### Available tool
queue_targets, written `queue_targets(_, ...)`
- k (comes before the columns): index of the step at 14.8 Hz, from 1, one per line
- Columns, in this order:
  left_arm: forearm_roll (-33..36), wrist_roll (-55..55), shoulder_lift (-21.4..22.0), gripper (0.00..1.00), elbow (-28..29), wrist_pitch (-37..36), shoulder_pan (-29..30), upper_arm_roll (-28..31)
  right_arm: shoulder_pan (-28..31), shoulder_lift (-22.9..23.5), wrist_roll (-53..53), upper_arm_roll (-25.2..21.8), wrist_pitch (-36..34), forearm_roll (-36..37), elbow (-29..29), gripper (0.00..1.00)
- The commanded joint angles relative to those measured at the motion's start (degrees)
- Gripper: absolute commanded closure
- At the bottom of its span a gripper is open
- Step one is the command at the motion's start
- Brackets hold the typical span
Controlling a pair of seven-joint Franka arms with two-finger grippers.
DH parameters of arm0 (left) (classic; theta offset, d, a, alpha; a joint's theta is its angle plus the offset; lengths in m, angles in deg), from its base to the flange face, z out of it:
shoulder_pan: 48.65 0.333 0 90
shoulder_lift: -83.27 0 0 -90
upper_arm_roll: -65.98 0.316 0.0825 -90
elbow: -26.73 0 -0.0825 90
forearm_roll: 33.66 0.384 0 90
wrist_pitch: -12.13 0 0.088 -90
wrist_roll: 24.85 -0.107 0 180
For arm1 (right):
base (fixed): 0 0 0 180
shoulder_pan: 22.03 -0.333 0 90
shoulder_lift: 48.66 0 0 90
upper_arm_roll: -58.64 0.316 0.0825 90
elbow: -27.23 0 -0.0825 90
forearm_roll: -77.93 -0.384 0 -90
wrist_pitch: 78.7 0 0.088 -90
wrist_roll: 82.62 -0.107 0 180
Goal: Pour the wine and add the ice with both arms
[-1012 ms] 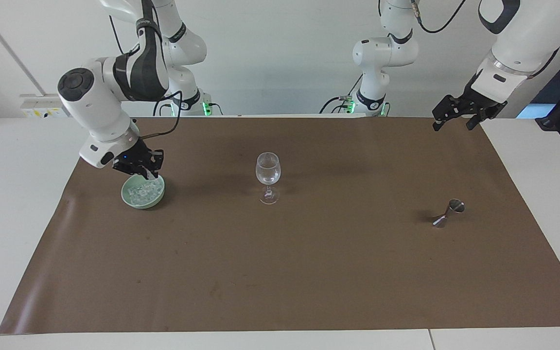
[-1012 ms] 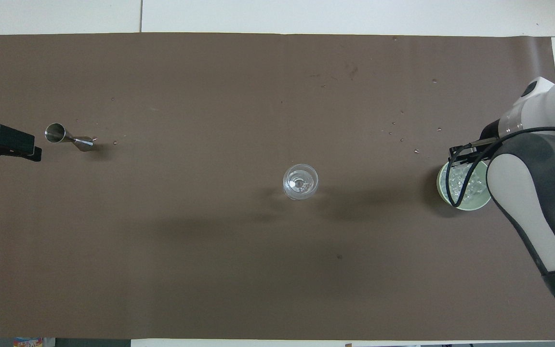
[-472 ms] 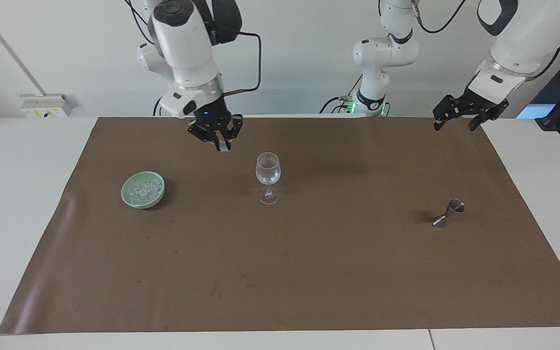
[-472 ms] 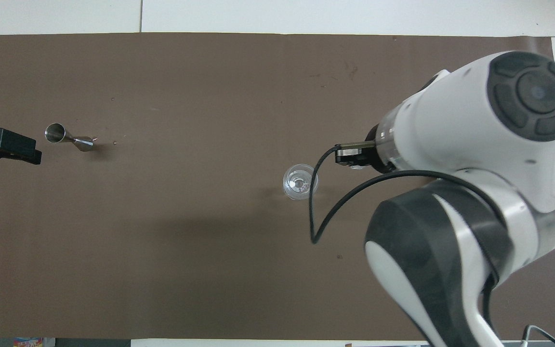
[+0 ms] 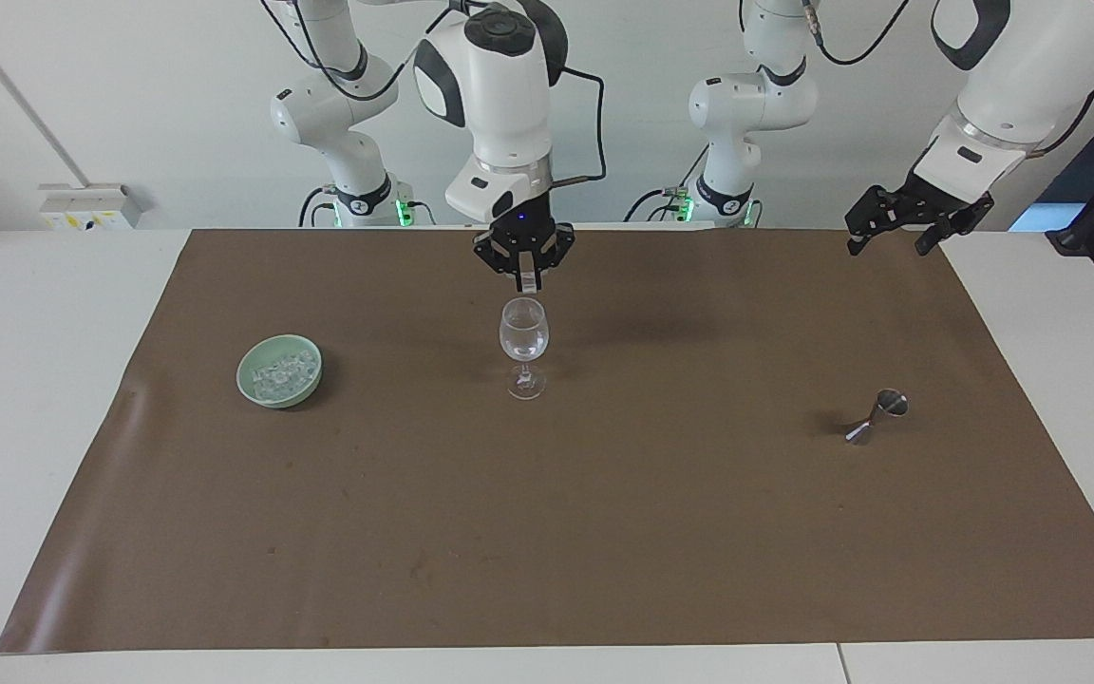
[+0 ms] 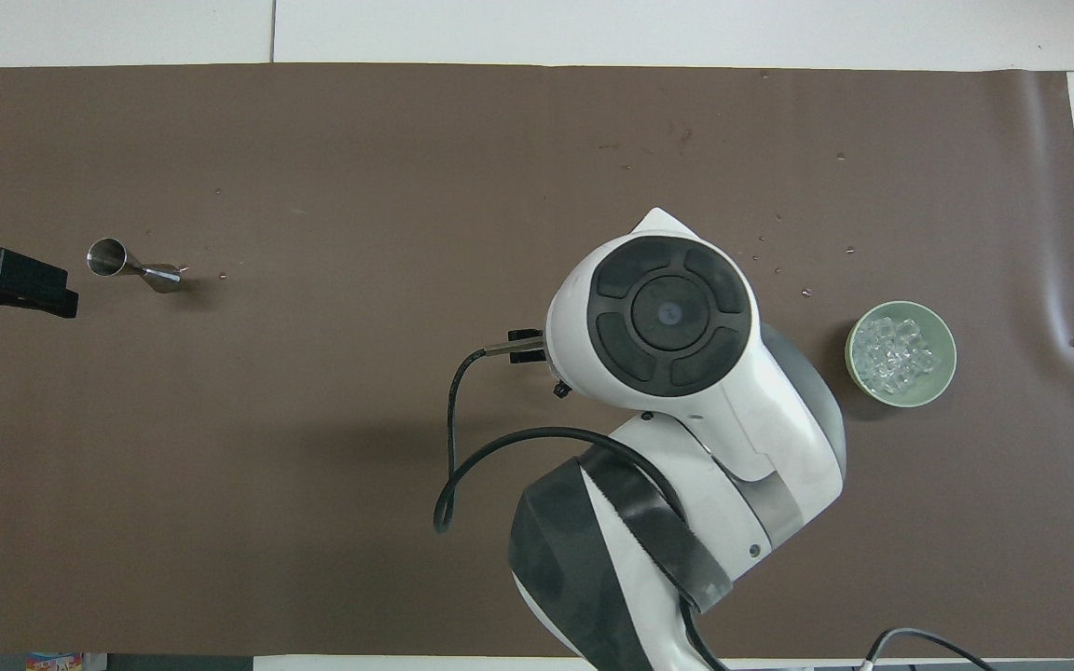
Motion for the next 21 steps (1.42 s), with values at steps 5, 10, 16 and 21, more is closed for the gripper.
queue_targets(5,1.22,-0.16,1.14,0.0,1.09,-0.18,-0.11,0.19,0.9,-1.6,0.32,-0.42,6.76,0.91,-7.22,0.78)
queue_targets(10,1.22,-0.16,1.14,0.0,1.09,-0.1,-0.11,0.19,0.64,-2.13,0.24,-0.42,6.24,0.82,-8.11,0.76)
queue_targets(16,1.22,-0.16,1.14,0.0,1.09,-0.18,-0.11,0.19,0.55,-2.04,-0.2,-0.42,2.91,0.82,-6.54,0.29)
queue_targets(21,1.22,-0.16,1.14,0.0,1.09,-0.18,-0.11,0.19,1.78,-1.77,0.32,-0.77,-3.77,0.82,-0.12,0.28)
